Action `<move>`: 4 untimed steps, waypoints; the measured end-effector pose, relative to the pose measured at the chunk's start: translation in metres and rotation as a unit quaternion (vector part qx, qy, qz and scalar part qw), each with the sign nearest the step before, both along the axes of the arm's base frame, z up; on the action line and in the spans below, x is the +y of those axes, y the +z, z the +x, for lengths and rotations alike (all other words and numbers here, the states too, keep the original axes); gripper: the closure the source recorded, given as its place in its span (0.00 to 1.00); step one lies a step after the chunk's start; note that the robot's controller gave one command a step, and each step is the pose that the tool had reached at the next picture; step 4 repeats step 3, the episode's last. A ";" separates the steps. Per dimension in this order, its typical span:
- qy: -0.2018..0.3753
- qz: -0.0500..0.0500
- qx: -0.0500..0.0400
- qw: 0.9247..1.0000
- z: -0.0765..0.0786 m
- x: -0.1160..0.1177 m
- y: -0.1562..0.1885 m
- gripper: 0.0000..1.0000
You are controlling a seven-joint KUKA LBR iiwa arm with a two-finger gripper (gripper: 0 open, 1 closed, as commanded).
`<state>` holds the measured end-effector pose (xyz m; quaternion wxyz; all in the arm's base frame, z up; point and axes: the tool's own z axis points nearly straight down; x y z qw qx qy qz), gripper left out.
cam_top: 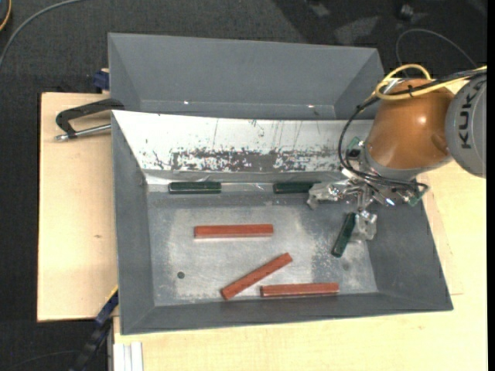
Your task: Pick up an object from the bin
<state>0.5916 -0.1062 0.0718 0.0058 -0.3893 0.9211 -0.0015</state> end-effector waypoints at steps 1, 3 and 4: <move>0.062 0.000 0.006 0.998 -0.047 0.008 -0.001 0.00; 0.070 -0.002 -0.002 0.998 -0.041 0.000 0.179 1.00; 0.070 -0.002 -0.002 0.998 -0.041 0.000 0.179 1.00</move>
Offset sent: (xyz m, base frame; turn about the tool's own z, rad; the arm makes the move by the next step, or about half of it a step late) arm -0.0469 0.0067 -0.0018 -0.1258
